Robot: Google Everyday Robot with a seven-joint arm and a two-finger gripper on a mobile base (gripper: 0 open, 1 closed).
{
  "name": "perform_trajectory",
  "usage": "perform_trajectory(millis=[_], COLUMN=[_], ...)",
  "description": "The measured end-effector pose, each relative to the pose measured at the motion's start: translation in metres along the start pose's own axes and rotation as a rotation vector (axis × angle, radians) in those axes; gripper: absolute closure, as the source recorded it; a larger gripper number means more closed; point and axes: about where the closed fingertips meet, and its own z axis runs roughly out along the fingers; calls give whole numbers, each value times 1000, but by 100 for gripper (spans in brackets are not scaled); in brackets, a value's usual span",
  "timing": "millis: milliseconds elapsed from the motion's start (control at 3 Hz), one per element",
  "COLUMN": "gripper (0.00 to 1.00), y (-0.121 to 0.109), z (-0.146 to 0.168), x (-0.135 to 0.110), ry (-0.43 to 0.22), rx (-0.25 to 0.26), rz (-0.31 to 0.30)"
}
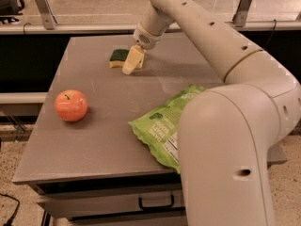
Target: Move sponge near apple
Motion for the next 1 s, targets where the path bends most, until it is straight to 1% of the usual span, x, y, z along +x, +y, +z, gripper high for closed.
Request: perform_trajectory(millis=[333, 667, 1000], gripper=[47, 70, 94], y=[2, 9, 31], z=[-1, -14, -39], x=[1, -1, -5], ry=[-2, -26, -60], rx=[-13, -19, -27], rz=[-4, -24, -79])
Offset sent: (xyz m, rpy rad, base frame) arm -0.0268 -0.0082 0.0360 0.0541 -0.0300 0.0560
